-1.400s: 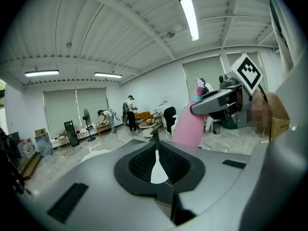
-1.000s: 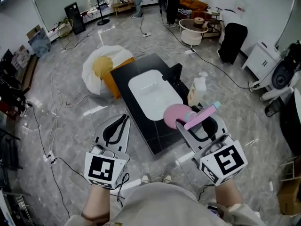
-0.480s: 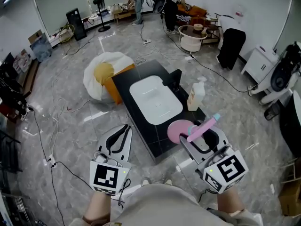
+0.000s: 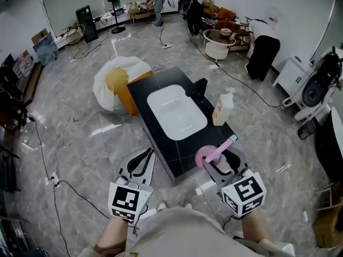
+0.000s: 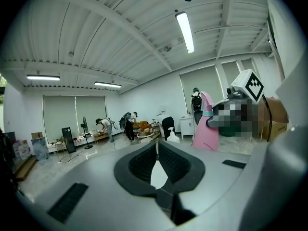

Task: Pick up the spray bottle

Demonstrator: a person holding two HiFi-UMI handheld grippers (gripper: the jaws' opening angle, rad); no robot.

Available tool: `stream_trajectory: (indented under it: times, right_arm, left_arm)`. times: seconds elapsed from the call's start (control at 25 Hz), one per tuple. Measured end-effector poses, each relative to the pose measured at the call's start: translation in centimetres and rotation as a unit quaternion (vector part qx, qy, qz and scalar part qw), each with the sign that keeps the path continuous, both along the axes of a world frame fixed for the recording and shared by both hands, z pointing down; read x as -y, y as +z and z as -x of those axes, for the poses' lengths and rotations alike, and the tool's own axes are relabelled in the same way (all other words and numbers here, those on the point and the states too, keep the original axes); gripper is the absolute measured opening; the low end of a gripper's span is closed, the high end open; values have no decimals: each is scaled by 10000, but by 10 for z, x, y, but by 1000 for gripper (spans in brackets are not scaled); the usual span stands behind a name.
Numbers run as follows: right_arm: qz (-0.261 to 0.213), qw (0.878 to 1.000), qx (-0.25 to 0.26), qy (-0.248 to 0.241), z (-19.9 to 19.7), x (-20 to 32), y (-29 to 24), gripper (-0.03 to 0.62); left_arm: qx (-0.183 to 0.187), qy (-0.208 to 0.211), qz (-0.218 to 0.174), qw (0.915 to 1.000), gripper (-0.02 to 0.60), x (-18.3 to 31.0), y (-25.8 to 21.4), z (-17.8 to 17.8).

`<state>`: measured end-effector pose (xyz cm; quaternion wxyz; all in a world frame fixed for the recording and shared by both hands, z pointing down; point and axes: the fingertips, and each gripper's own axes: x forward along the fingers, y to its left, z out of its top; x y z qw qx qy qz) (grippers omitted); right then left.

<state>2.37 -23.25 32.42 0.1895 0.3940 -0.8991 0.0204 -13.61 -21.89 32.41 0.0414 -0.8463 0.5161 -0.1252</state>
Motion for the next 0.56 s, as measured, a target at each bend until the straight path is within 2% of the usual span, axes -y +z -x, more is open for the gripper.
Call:
stream_trajectory:
  times: [0.56]
  right_arm:
    - [15, 9999, 113, -44, 12, 1, 6, 249]
  left_arm:
    - [-50, 58, 35, 10000, 34, 4, 6, 6]
